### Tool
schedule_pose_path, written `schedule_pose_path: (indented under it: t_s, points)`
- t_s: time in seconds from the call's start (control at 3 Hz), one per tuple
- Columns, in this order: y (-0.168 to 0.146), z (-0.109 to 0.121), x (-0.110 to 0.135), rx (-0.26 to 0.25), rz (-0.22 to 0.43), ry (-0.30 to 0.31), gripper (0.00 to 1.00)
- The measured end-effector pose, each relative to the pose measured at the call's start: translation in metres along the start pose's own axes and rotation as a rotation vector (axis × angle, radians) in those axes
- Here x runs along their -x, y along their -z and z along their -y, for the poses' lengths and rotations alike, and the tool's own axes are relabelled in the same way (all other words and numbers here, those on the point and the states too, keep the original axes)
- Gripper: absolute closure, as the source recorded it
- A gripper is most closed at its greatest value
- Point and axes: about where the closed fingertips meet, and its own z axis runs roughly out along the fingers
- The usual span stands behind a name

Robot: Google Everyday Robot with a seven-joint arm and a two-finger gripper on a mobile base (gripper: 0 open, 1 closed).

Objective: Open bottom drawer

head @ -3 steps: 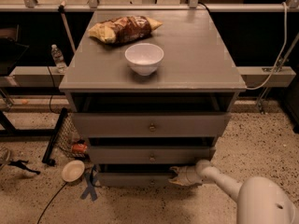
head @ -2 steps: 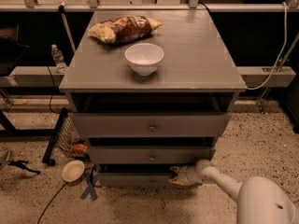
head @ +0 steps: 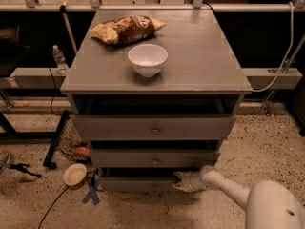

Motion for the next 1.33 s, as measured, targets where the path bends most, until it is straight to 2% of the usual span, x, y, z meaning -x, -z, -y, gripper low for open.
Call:
schedule_pose_path:
  t_s: [0.33, 0.67, 1.0, 1.33]
  points:
    - [0.003, -0.006, 0.001, -0.002, -0.003, -0.003, 1.00]
    - [0.013, -0.032, 0.005, -0.010, -0.011, -0.028, 1.00]
    - [0.013, -0.033, 0.006, -0.009, -0.010, -0.028, 1.00]
    - [0.022, -0.060, 0.004, -0.003, -0.012, -0.036, 1.00]
